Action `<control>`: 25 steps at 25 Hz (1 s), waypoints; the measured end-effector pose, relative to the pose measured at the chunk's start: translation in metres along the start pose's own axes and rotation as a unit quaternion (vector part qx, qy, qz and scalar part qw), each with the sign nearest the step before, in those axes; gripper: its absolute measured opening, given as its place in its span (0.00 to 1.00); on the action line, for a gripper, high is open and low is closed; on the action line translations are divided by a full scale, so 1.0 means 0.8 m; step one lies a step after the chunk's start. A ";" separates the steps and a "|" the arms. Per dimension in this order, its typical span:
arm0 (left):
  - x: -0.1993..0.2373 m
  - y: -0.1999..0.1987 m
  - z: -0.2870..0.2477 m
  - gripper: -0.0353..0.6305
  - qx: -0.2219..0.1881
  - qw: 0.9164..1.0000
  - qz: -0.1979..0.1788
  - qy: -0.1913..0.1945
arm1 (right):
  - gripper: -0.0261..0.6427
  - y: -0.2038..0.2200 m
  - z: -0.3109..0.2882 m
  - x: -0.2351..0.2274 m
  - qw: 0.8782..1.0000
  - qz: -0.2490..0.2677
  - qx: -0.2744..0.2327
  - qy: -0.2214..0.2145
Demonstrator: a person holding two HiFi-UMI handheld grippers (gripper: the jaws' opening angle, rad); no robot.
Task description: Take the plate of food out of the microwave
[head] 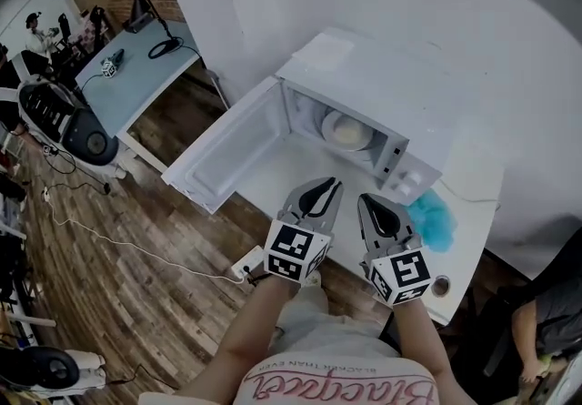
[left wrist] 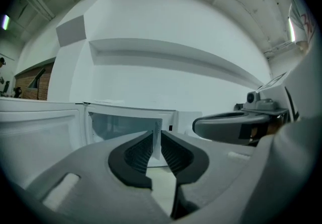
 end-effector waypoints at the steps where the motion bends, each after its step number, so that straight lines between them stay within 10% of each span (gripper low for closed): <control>1: 0.006 0.002 -0.004 0.12 0.002 1.000 0.003 0.004 | 0.06 0.002 -0.004 -0.001 1.000 -0.001 0.003 0.006; 25: 0.090 0.070 -0.080 0.28 0.073 0.991 0.098 0.060 | 0.06 0.036 -0.062 -0.021 0.996 -0.003 0.033 0.081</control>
Point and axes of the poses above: the fingertips, and each gripper's own axes: z backward along the fingers, x to its left, y out of its underside, the point moved 9 cm from there along z, backward along the fingers, and after that the axes turned 7 degrees about -x, right-handed, at the moved point
